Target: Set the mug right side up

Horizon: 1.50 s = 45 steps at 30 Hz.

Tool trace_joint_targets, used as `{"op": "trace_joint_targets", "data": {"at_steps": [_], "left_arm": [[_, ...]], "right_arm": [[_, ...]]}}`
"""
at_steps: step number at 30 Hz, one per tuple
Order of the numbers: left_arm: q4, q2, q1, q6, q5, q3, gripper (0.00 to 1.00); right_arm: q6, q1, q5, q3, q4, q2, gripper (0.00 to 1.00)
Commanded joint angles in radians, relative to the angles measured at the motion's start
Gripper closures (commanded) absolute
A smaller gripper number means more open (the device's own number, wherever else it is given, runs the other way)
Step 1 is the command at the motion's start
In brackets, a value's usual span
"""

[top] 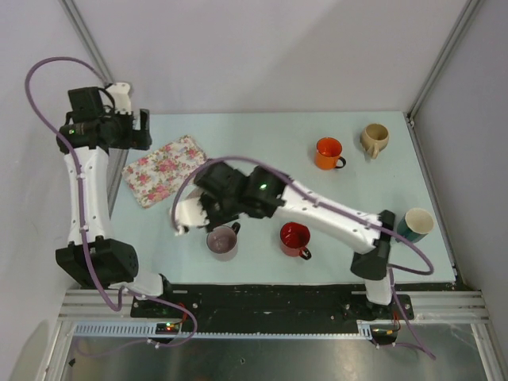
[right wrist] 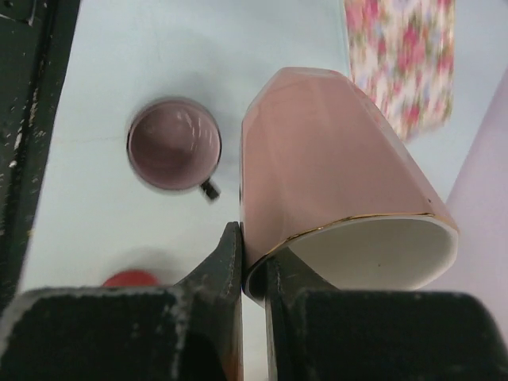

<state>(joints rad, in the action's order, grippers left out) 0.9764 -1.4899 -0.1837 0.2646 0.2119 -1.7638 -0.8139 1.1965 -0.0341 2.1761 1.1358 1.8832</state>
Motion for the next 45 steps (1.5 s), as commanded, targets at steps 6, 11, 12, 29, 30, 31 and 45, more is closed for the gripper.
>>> {"op": "trace_joint_targets", "data": {"at_steps": [6, 11, 12, 29, 30, 31, 45], "left_arm": [[-0.002, 0.069, -0.109, 0.056, -0.042, 0.006, 0.00], [-0.003, 0.074, -0.121, 0.074, -0.006, 0.030, 0.00], [-0.003, 0.073, -0.124, 0.075, 0.000, 0.033, 0.00], [-0.003, 0.029, -0.173, 0.095, 0.111, 0.021, 0.00], [-0.003, 0.029, -0.174, 0.096, 0.114, 0.018, 0.00], [-0.003, 0.028, -0.174, 0.096, 0.119, 0.016, 0.00], [-0.003, 0.038, -0.185, 0.103, 0.143, 0.028, 0.00]], "right_arm": [[-0.621, 0.092, 0.131, 0.246, -0.202, 0.377, 1.00], [-0.844, 0.108, 0.155, 0.140, -0.344, 0.401, 1.00], [-0.883, 0.111, 0.161, 0.132, -0.357, 0.406, 1.00], [-1.166, 0.160, 0.191, -0.143, -0.335, 0.284, 1.00], [-1.164, 0.165, 0.191, -0.121, -0.330, 0.281, 1.00], [-1.168, 0.168, 0.193, -0.103, -0.326, 0.276, 1.00], [-1.138, 0.183, 0.113, -0.131, -0.336, 0.302, 1.00]]}}
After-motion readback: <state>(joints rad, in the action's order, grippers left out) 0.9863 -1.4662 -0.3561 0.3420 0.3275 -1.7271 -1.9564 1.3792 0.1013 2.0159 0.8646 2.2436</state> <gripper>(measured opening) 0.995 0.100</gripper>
